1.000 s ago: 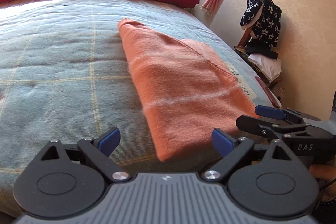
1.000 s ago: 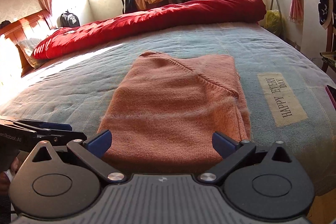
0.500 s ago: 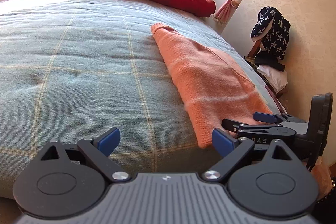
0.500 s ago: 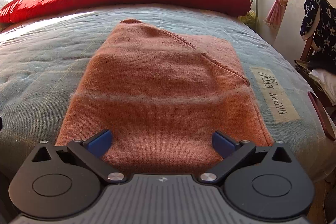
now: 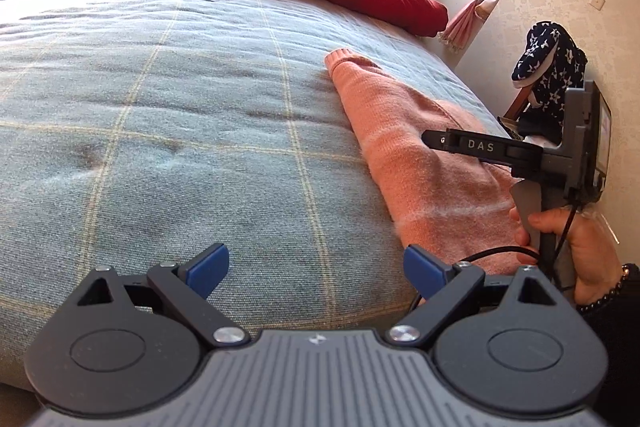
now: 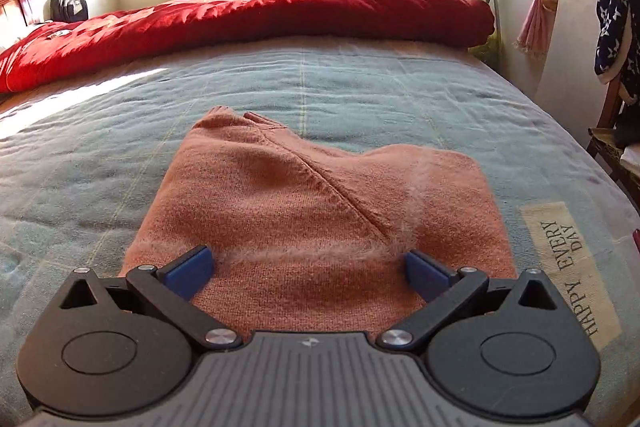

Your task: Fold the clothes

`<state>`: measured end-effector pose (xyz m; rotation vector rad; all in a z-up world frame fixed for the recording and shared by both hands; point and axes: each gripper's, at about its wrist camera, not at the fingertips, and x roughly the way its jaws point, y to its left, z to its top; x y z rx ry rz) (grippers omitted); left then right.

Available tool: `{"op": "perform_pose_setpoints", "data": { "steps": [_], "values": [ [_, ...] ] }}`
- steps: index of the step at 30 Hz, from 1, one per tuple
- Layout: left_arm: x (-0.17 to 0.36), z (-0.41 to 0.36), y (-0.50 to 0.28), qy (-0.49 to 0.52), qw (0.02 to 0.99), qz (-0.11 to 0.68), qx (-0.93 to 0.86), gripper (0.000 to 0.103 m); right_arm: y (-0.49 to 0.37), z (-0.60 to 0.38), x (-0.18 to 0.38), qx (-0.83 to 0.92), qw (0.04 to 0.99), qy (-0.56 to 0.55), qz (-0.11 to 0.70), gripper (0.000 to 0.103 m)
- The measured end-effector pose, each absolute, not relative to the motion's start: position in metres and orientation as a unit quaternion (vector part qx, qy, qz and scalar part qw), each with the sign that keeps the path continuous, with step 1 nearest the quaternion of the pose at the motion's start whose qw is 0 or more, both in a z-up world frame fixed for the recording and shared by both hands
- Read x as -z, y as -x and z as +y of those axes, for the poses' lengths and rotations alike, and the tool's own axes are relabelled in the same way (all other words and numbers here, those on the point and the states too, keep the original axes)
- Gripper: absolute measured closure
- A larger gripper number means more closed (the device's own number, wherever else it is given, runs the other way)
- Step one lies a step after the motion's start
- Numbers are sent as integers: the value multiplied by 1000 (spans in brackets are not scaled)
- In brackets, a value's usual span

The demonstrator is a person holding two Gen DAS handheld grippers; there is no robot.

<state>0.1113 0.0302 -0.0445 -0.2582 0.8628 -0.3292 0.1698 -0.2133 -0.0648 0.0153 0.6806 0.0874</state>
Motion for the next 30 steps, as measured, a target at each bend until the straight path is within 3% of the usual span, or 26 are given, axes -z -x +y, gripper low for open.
{"op": "perform_pose_setpoints", "data": {
  "steps": [15, 25, 30],
  "values": [
    [42, -14, -139, 104, 879, 417, 209, 9, -99, -288, 39, -72, 939, -90, 324, 0],
    [8, -83, -185, 55, 871, 361, 327, 9, -91, -328, 64, -48, 931, -144, 331, 0],
    [31, -108, -205, 58, 856, 377, 349, 8, -91, -335, 68, -49, 930, -149, 332, 0]
  ]
}}
